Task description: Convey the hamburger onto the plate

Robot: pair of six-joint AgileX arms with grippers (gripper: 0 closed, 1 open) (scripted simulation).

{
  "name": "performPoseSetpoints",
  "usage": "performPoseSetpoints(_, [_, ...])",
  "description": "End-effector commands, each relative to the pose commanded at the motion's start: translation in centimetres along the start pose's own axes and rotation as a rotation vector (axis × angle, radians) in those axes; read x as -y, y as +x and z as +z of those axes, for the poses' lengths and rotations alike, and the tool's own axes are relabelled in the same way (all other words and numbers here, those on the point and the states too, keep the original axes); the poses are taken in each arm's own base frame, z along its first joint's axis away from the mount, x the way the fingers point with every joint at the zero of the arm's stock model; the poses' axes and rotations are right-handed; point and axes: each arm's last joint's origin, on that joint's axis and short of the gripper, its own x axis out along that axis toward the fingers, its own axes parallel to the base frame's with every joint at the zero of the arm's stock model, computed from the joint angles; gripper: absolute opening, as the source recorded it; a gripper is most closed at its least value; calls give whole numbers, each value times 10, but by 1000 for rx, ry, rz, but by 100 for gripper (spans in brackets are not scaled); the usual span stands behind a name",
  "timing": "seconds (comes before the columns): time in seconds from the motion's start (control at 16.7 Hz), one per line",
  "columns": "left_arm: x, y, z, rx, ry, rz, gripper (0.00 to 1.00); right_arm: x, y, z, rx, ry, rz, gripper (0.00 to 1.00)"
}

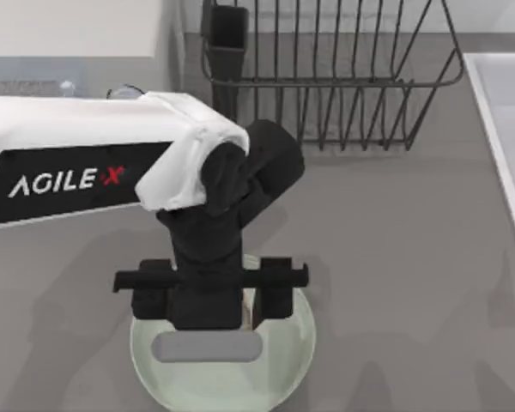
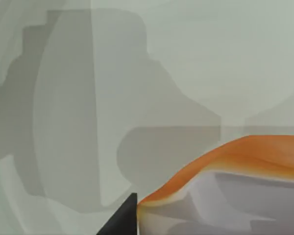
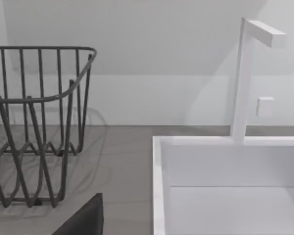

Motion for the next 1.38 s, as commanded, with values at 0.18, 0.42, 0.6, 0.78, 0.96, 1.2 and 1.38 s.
performPoseSetpoints(0.18, [0,5,0,5,2,-5,0,0,0,0,0,0,0,100])
performPoseSetpoints(0.42, [0,5,0,5,2,-5,15,0,0,0,0,0,0,100])
performPoseSetpoints(0.6, [0,5,0,5,2,-5,38,0,0,0,0,0,0,100])
performPoseSetpoints(0.78, [0,5,0,5,2,-5,60,0,0,0,0,0,0,100])
performPoseSetpoints(0.96, [0,5,0,5,2,-5,83,0,0,0,0,0,0,100])
performPoseSetpoints(1.2, [0,5,0,5,2,-5,100,0,0,0,0,0,0,100])
performPoseSetpoints(1.38, [0,5,0,5,2,-5,100,0,0,0,0,0,0,100])
